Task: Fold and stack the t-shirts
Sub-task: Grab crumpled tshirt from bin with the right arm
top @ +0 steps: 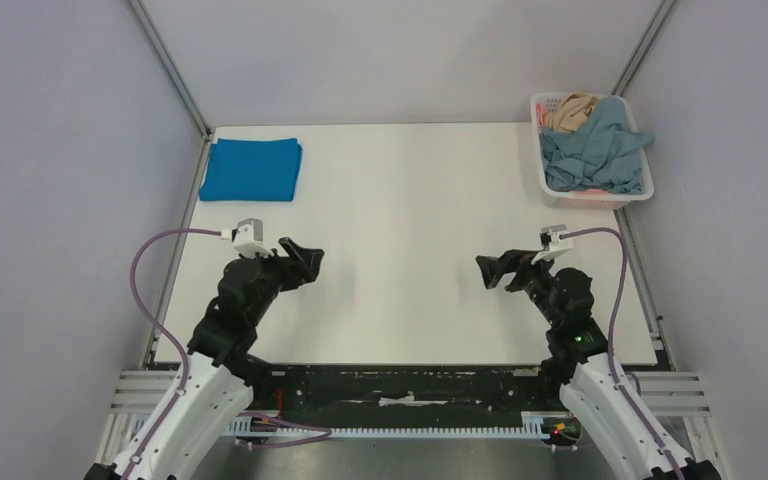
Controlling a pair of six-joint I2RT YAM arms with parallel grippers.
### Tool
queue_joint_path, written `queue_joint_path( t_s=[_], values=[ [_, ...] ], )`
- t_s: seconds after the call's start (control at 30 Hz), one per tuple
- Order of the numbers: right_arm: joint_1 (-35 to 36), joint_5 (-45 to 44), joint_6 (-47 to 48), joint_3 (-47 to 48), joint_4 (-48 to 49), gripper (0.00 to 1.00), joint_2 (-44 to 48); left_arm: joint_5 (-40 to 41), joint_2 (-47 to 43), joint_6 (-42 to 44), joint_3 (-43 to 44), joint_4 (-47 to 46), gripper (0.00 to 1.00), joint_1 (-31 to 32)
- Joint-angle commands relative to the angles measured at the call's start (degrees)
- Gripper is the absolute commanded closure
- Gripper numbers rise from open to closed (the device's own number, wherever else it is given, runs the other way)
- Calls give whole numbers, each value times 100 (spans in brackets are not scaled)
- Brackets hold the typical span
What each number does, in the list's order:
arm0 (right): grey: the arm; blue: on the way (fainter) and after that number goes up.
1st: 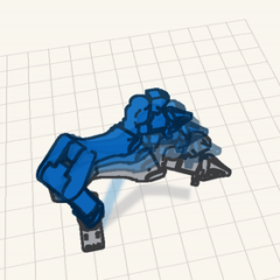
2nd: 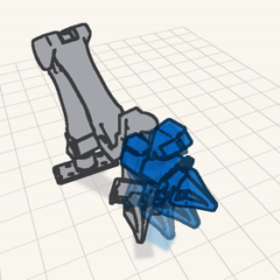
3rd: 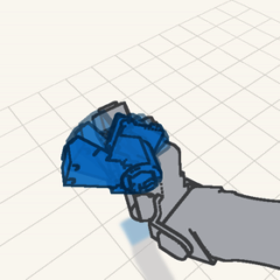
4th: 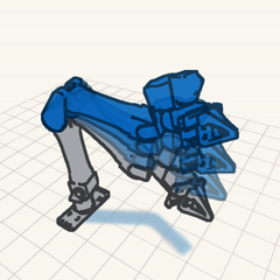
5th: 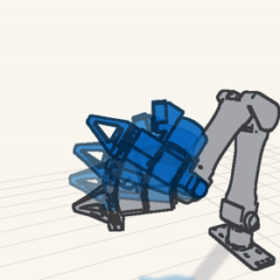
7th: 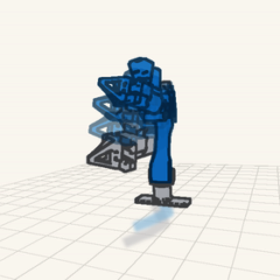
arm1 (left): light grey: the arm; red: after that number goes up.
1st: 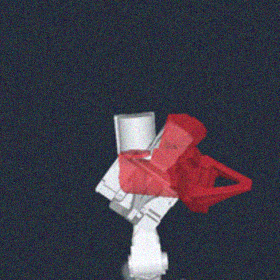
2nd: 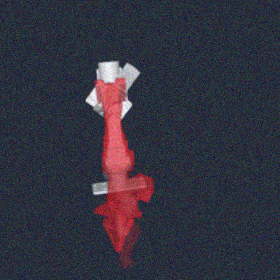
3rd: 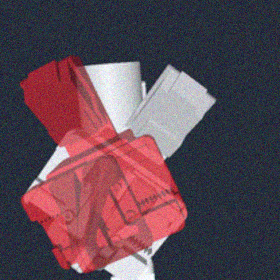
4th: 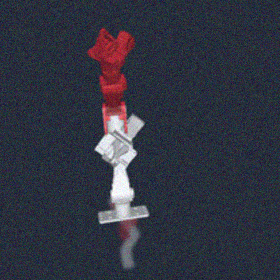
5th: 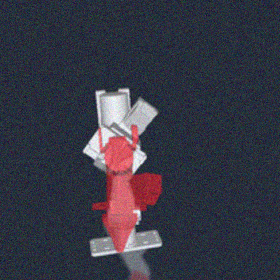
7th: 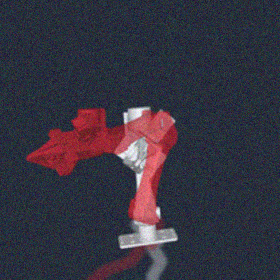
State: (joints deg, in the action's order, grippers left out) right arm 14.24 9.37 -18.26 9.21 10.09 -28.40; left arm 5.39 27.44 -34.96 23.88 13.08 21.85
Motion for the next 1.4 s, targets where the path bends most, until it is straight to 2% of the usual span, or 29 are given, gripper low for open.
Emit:
queue_joint_path(
  t_s=[0.0,0.2,0.4,0.57,0.8,1.0,1.13,1.37],
  values=[
    [-13,-73,-159,604,406,2,-226,-31,118,-202,3,-294,15,-12],
    [-11,-861,-353,1724,332,2,-1118,-154,242,-164,20,-454,14,-9],
    [-88,-2924,390,3871,-982,2,-2847,81,131,-159,64,-254,14,-7],
    [-619,-3568,989,4924,-1378,2,-3882,340,-45,-207,-30,-224,14,-12],
    [-2015,-2653,1169,5994,-1355,2,-5204,626,127,-231,-69,-347,14,-12],
    [-2751,-1807,1260,7268,-1213,4,-6859,749,575,-213,-86,-648,14,-12],
    [-2826,-1566,1586,7971,-1389,8,-7691,1058,862,-237,-51,-688,14,-11],
    [-2846,-1821,1778,8088,-1276,20,-8381,1339,1124,-262,50,-638,14,-12]
  ],
)
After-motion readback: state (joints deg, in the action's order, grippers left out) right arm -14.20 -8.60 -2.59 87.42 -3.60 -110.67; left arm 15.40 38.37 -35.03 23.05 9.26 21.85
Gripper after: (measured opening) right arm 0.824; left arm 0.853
